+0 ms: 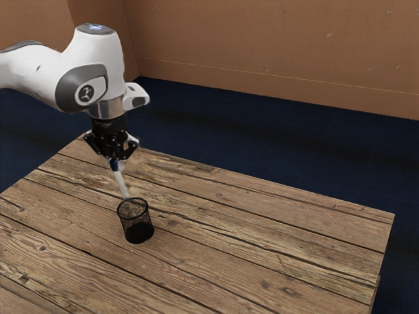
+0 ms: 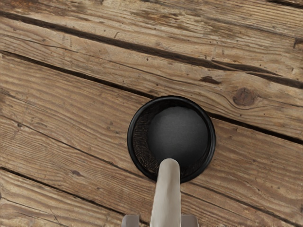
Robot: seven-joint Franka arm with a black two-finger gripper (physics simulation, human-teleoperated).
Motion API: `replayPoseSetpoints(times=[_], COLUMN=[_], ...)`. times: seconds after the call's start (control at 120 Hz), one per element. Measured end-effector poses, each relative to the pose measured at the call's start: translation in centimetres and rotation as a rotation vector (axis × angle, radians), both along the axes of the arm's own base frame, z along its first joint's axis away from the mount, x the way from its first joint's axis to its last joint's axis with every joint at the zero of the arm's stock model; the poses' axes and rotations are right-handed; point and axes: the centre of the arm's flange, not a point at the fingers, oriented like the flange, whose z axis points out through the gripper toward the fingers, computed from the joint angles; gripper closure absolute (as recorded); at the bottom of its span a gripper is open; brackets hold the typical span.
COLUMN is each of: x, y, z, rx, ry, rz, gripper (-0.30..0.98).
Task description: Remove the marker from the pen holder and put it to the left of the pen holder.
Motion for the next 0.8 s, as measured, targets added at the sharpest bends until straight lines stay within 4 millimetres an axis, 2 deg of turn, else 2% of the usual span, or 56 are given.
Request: replayPoseSetpoints(times=[0.1, 0.233, 0.4, 0.533, 0.8], x=[-0.8, -0.8, 0.0, 1.4, 4.1], y=[-0.1, 2.6, 6.4, 7.8, 12.2], z=[2.0, 2.0, 0.1, -2.3, -6.4], rx=[0.010, 0.004, 0.005, 0.008, -0.014], ry=[-0.024, -0.018, -0.008, -0.015, -0.114], rz=[0.011, 0.066, 0.126, 0.131, 0.177], gripper=[0.78, 0.78, 0.78, 0.78, 0.78])
